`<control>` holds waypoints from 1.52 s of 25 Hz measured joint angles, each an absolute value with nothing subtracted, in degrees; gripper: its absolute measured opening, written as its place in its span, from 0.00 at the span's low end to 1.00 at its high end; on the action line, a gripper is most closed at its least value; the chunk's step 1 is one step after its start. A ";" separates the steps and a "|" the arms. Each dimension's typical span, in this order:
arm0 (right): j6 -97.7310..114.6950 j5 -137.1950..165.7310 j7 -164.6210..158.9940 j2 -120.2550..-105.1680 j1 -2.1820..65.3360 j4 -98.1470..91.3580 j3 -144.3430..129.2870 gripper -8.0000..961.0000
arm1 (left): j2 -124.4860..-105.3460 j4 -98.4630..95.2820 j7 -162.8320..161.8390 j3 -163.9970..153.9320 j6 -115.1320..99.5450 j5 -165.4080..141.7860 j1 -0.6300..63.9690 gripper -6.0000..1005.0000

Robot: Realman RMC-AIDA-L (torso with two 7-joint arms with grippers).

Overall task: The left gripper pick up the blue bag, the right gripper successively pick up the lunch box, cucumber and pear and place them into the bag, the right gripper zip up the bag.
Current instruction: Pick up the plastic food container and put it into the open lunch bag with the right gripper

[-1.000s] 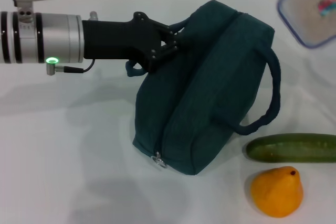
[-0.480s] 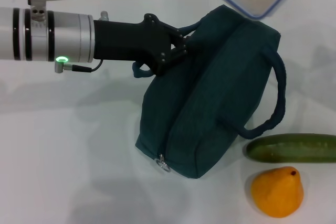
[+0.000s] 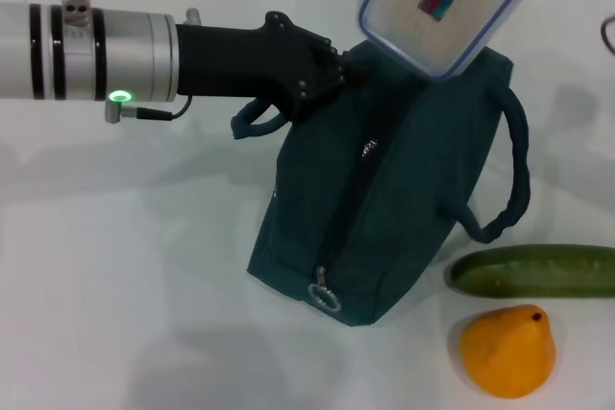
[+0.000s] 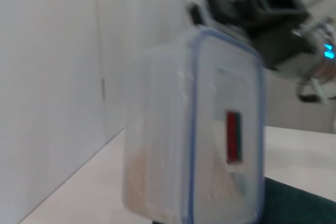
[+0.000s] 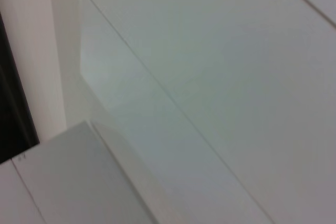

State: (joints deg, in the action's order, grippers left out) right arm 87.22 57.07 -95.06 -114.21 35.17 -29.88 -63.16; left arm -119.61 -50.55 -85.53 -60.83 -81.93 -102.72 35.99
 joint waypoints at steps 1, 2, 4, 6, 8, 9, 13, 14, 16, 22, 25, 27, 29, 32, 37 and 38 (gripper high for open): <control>87.38 57.70 -95.12 -114.30 34.84 -30.03 -63.17 0.11 | -119.61 -50.49 -85.78 -60.84 -81.41 -102.75 36.06 0.05; 87.66 58.39 -95.13 -114.53 34.17 -30.70 -63.27 0.11 | -119.61 -50.49 -86.02 -60.83 -80.82 -102.78 36.11 0.05; 87.94 59.22 -95.09 -114.90 32.96 -31.89 -63.58 0.11 | -119.61 -50.42 -86.33 -60.84 -79.71 -102.82 36.22 0.05; 88.22 60.16 -95.06 -115.09 31.98 -32.56 -64.05 0.11 | -119.61 -50.25 -86.38 -60.83 -79.28 -102.92 36.43 0.05; 88.92 61.17 -94.97 -115.11 31.34 -32.67 -64.41 0.11 | -119.59 -50.09 -86.45 -60.83 -78.80 -102.98 36.59 0.05; 89.25 61.54 -94.91 -115.10 31.08 -32.69 -64.51 0.11 | -119.58 -50.06 -86.47 -60.83 -78.48 -102.99 36.63 0.05; 90.87 62.17 -94.52 -115.02 29.32 -32.71 -64.22 0.11 | -119.59 -50.02 -86.57 -60.81 -77.70 -102.97 36.66 0.05; 91.34 62.20 -94.35 -114.96 28.77 -32.75 -64.15 0.11 | -119.60 -49.96 -86.60 -60.81 -77.69 -102.96 36.66 0.05; 92.00 62.22 -94.21 -114.82 27.75 -33.03 -64.11 0.11 | -119.61 -49.82 -86.66 -60.81 -77.66 -102.95 36.66 0.05; 93.70 62.17 -94.22 -114.08 25.52 -33.33 -64.05 0.11 | -119.62 -49.66 -86.66 -60.81 -77.00 -102.90 36.59 0.05; 94.00 61.96 -94.62 -113.29 24.39 -33.81 -64.00 0.11 | -119.62 -49.60 -86.66 -60.82 -76.90 -102.89 36.36 0.05; 94.01 61.95 -95.49 -112.54 23.96 -34.04 -63.99 0.11 | -119.62 -49.59 -86.66 -60.82 -76.90 -102.89 36.30 0.05; 93.96 62.09 -96.33 -111.82 23.88 -33.98 -64.09 0.11 | -119.62 -49.48 -86.64 -60.82 -76.89 -102.89 36.26 0.05; 93.64 63.78 -96.63 -111.46 24.56 -33.60 -64.47 0.11 | -119.62 -49.02 -86.43 -60.87 -76.73 -102.90 36.67 0.05; 91.38 69.95 -96.68 -112.61 26.37 -33.52 -64.49 0.10 | -119.62 -48.71 -86.51 -61.52 -76.29 -102.94 36.97 0.05; 90.63 71.13 -96.68 -112.85 26.74 -33.67 -64.49 0.10 | -119.61 -48.70 -86.51 -61.55 -76.28 -102.95 36.96 0.05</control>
State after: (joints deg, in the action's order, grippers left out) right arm 90.63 71.13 -96.68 -112.85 26.74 -33.67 -64.49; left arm -119.61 -48.70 -86.51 -61.55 -76.28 -102.95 36.96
